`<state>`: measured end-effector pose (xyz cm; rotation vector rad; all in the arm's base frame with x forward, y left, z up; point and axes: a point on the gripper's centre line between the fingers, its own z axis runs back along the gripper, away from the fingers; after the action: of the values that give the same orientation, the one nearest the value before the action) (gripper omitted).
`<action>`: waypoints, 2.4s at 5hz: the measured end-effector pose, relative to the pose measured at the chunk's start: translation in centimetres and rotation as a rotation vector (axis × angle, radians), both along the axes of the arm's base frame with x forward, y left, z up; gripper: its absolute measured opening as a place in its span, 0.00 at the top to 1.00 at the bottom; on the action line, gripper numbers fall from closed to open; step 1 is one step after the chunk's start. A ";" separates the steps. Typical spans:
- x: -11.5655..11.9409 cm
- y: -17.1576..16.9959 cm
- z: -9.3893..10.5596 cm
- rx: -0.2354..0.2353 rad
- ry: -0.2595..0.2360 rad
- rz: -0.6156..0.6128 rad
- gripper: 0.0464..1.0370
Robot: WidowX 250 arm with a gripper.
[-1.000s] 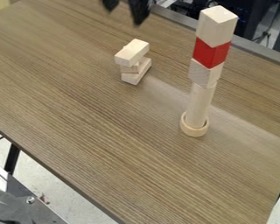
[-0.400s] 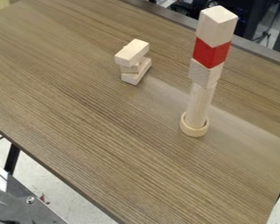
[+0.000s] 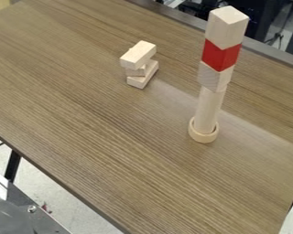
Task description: Move the white block to the upper center of the table
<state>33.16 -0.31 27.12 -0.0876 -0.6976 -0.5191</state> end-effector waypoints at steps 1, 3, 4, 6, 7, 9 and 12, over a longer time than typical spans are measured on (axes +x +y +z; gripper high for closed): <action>-0.9 -1.5 0.7 -0.025 0.009 -0.046 0.04; -2.2 -4.7 1.8 0.073 0.166 0.062 0.04; -2.2 -5.7 1.5 0.204 0.226 0.113 0.04; -2.3 -6.3 -1.4 0.248 0.264 0.094 0.04; -2.1 -6.1 -2.0 0.242 0.266 0.098 0.04; -1.8 -6.3 -3.2 0.209 0.300 0.146 0.04; -1.9 -5.9 -4.9 0.164 0.375 0.367 0.04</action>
<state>31.28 -6.25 22.26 0.0948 -0.2910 -0.1951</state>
